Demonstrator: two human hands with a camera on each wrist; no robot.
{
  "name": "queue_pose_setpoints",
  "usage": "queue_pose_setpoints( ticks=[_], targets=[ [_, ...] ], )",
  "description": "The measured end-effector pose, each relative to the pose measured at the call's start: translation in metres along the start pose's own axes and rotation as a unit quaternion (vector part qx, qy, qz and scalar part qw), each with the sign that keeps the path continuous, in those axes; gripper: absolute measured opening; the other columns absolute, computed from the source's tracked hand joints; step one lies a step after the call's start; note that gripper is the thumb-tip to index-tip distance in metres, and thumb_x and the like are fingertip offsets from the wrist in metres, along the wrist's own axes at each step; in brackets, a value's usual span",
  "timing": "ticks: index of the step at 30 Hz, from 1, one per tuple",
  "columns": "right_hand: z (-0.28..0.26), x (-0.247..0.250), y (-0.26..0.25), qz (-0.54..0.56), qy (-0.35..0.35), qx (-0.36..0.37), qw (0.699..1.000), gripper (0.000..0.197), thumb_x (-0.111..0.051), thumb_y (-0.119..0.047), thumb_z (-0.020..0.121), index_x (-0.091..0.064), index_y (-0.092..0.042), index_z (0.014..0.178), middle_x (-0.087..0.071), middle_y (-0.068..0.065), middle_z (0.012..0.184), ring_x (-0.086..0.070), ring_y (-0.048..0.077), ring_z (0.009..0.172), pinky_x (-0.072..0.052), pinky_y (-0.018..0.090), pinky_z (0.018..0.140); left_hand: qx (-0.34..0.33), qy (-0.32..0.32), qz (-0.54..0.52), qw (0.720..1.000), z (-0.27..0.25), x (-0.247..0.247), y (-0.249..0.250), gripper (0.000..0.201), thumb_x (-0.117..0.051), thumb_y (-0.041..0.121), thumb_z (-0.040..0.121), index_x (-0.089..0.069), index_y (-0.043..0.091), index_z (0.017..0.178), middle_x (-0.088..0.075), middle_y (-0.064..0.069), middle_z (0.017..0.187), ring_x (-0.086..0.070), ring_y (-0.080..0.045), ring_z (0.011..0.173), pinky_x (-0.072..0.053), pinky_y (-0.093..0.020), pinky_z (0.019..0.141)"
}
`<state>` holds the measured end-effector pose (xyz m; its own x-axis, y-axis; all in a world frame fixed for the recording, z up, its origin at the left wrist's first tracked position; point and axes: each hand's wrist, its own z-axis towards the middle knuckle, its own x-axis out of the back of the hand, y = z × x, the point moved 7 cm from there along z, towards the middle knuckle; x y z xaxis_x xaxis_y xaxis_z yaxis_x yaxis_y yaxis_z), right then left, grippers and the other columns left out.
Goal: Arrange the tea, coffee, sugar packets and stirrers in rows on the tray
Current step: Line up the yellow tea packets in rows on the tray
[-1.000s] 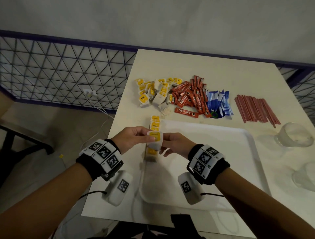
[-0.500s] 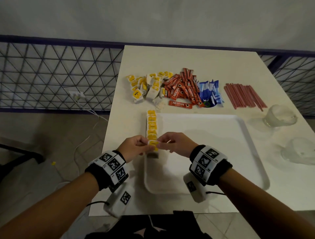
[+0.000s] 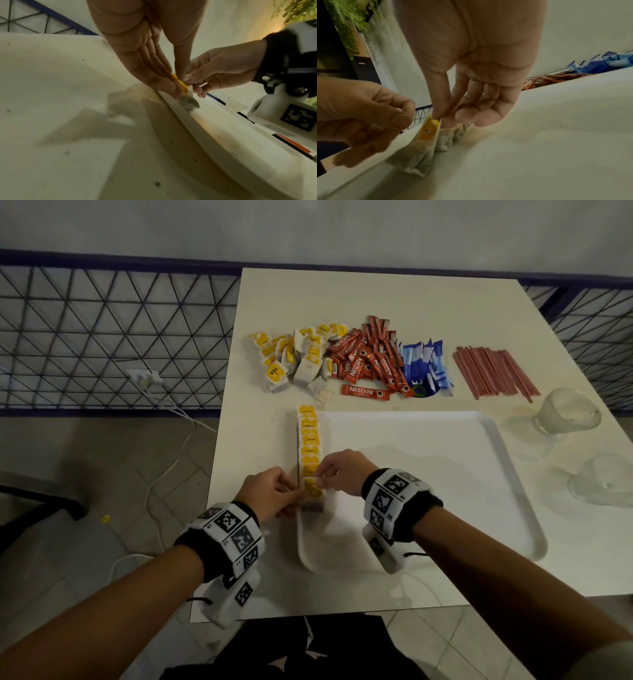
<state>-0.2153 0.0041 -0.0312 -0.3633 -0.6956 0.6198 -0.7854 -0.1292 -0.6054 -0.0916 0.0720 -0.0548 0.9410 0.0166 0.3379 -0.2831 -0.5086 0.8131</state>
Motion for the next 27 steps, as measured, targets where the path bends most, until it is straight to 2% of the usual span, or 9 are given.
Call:
queue_pose_setpoints(
  ticks=[2,5,9,11,13,16,18,22,27],
  targets=[
    [0.004,0.001,0.001,0.004,0.001,-0.004,1.0,0.02,-0.066,-0.018,0.084,-0.067,-0.008,0.101,-0.068,0.008,0.094,-0.054,0.01,0.082,-0.037,0.008,0.062,-0.005,0.013,0.063,0.998,0.002,0.004,0.001,0.026,-0.075,0.023,0.076,-0.052,0.014,0.074,-0.061,-0.001,0.061,-0.057,-0.005,0.043,-0.049,-0.016,0.046],
    [0.009,0.003,0.002,0.019,0.003,-0.01,1.0,0.018,-0.066,-0.018,0.084,-0.067,-0.009,0.1,-0.062,0.001,0.084,-0.055,0.011,0.076,-0.039,0.011,0.062,-0.008,0.0,0.185,0.983,0.008,0.005,0.003,0.035,-0.076,0.039,0.073,-0.046,0.021,0.07,-0.054,0.005,0.066,-0.05,-0.01,0.059,-0.041,-0.023,0.056],
    [0.015,0.001,0.004,0.027,0.005,-0.012,1.0,0.019,-0.065,-0.021,0.085,-0.066,-0.011,0.1,-0.056,-0.007,0.071,-0.047,0.0,0.059,-0.035,0.008,0.05,0.007,-0.03,0.267,0.963,0.012,-0.002,0.005,0.047,-0.073,0.051,0.07,-0.036,0.023,0.069,-0.048,0.005,0.066,-0.042,-0.011,0.058,-0.03,-0.027,0.053],
    [0.016,0.0,0.006,0.033,0.005,-0.011,0.999,0.02,-0.065,-0.021,0.085,-0.066,-0.01,0.102,-0.054,-0.008,0.07,-0.045,-0.001,0.059,-0.033,0.008,0.049,0.013,-0.03,0.28,0.959,0.012,-0.004,0.006,0.048,-0.073,0.051,0.07,-0.034,0.023,0.068,-0.047,0.005,0.066,-0.041,-0.011,0.058,-0.029,-0.027,0.052],
    [0.017,0.0,0.007,0.034,0.009,-0.007,0.999,0.021,-0.065,-0.021,0.085,-0.066,-0.009,0.102,-0.058,-0.003,0.078,-0.048,0.003,0.062,-0.034,0.01,0.051,0.021,-0.028,0.291,0.956,0.012,-0.004,0.006,0.048,-0.072,0.051,0.071,-0.033,0.023,0.068,-0.047,0.005,0.066,-0.041,-0.01,0.058,-0.027,-0.027,0.051],
    [0.018,-0.001,0.008,0.025,0.013,-0.006,1.0,0.02,-0.064,-0.022,0.085,-0.067,-0.01,0.101,-0.058,0.001,0.088,-0.053,0.012,0.078,-0.038,0.016,0.059,0.032,-0.032,0.318,0.947,0.013,-0.004,0.004,0.048,-0.071,0.051,0.073,-0.032,0.024,0.068,-0.046,0.006,0.067,-0.041,-0.01,0.058,-0.027,-0.026,0.05],
    [0.02,-0.002,0.009,0.015,0.01,-0.006,1.0,0.02,-0.064,-0.022,0.085,-0.066,-0.011,0.102,-0.057,0.001,0.089,-0.052,0.013,0.084,-0.039,0.018,0.062,0.038,-0.042,0.322,0.945,0.014,-0.006,0.002,0.047,-0.07,0.051,0.073,-0.032,0.024,0.069,-0.046,0.006,0.067,-0.041,-0.01,0.058,-0.027,-0.026,0.051],
    [0.022,0.0,0.01,0.008,0.004,-0.002,1.0,0.02,-0.064,-0.022,0.085,-0.066,-0.012,0.102,-0.055,-0.003,0.081,-0.051,0.012,0.083,-0.034,0.008,0.058,0.042,-0.046,0.319,0.946,0.014,-0.005,0.004,0.047,-0.07,0.052,0.073,-0.033,0.024,0.069,-0.046,0.006,0.067,-0.041,-0.009,0.058,-0.027,-0.026,0.051],
    [0.03,0.021,0.001,0.018,-0.003,-0.007,1.0,0.019,-0.066,-0.032,0.083,-0.06,-0.018,0.094,-0.055,-0.002,0.08,-0.052,0.014,0.071,-0.036,0.016,0.055,0.047,-0.037,0.277,0.959,0.023,0.011,0.01,0.044,-0.067,0.056,0.073,-0.039,0.022,0.069,-0.05,0.004,0.069,-0.047,-0.014,0.066,-0.038,-0.028,0.064]
  ],
)
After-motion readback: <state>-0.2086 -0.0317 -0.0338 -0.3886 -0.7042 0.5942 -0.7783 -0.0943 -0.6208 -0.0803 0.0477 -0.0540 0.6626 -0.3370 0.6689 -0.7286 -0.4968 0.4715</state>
